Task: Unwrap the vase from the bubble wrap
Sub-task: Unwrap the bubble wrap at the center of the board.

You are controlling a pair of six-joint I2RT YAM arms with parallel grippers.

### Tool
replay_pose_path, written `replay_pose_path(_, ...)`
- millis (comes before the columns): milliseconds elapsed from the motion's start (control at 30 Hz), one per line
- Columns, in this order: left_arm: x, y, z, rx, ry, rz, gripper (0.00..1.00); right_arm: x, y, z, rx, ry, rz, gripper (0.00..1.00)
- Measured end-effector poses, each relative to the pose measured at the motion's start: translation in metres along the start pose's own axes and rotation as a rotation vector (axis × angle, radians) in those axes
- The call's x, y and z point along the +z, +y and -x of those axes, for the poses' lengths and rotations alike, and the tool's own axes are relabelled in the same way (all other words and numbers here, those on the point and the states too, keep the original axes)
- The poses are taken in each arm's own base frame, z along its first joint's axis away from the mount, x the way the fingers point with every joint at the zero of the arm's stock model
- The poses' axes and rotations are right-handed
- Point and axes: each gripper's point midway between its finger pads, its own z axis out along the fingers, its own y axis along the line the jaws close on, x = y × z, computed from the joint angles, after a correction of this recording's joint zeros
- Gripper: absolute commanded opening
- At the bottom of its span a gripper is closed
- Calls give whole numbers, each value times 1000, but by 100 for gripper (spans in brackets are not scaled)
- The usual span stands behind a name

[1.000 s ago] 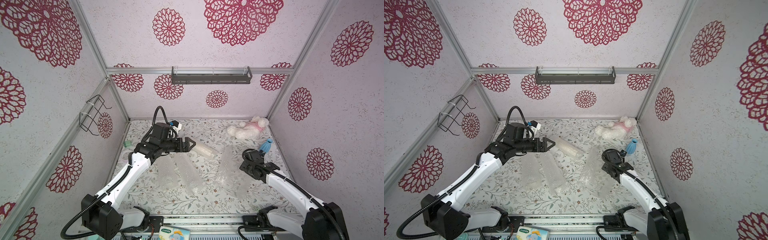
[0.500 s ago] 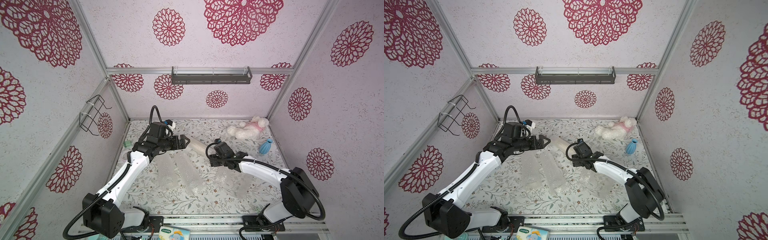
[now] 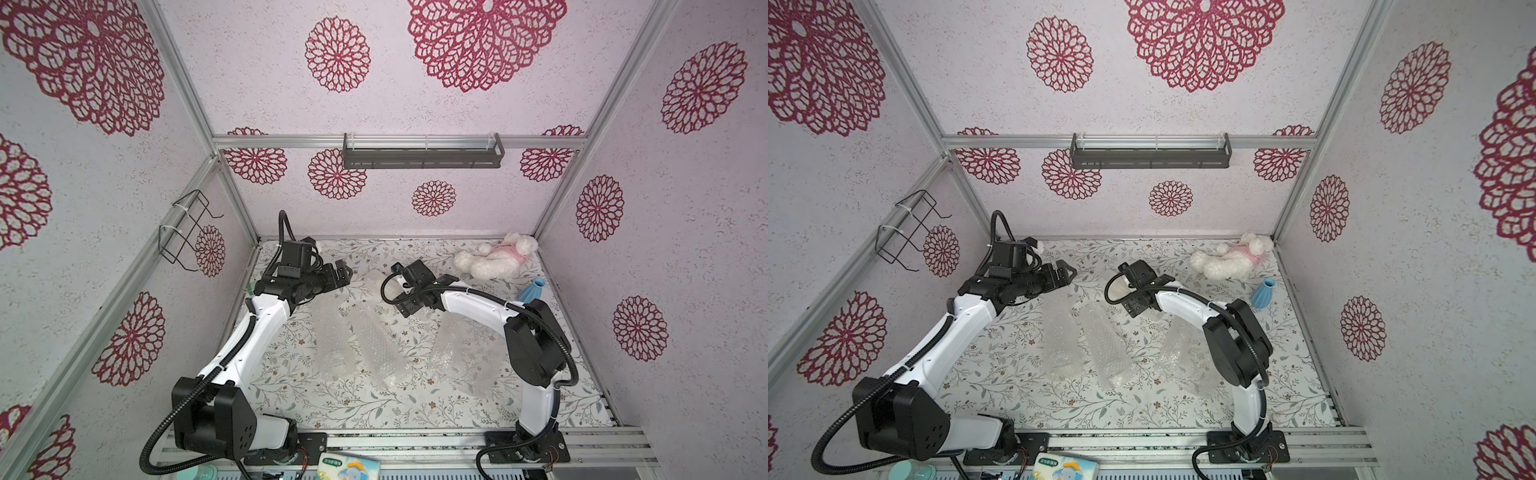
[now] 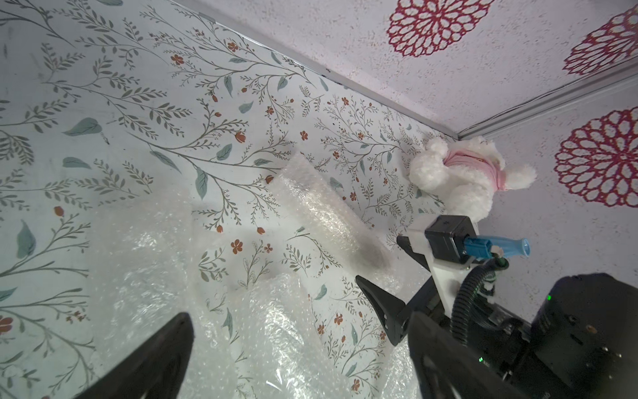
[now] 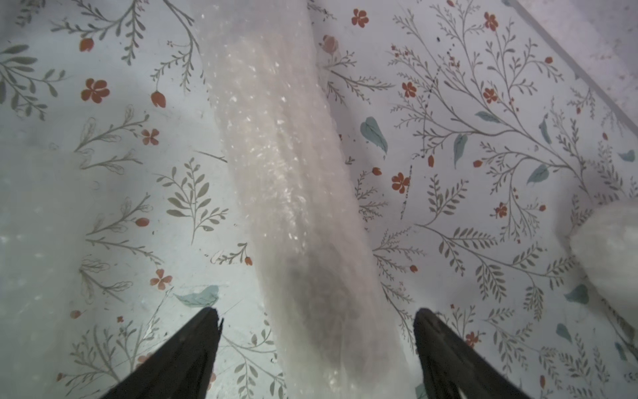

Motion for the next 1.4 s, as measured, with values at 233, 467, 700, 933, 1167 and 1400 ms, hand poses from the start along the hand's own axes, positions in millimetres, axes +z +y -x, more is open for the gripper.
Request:
replay_pose_path(233, 10, 11, -2, -5, 23, 27, 100, 25, -12, 18, -85, 39, 28, 88)
replay_pose_path(467, 19, 21, -4, -26, 47, 37, 100, 41, -5, 14, -119, 94, 106, 78)
replay_pose_path(700, 28, 28, -6, -23, 74, 47, 100, 58, 18, 0, -131, 156, 197, 62)
replay_pose_path(933, 28, 25, -7, -17, 80, 31, 100, 70, 3, 16, -21, 170, 104, 55)
replay_pose_path(1167, 12, 14, 1, -12, 40, 3, 100, 67, -33, 6, 129, 211, -197, 58)
replay_pose_path(1400, -24, -5, 15, 0, -59, -47, 100, 67, -33, 6, 276, 205, -359, 78)
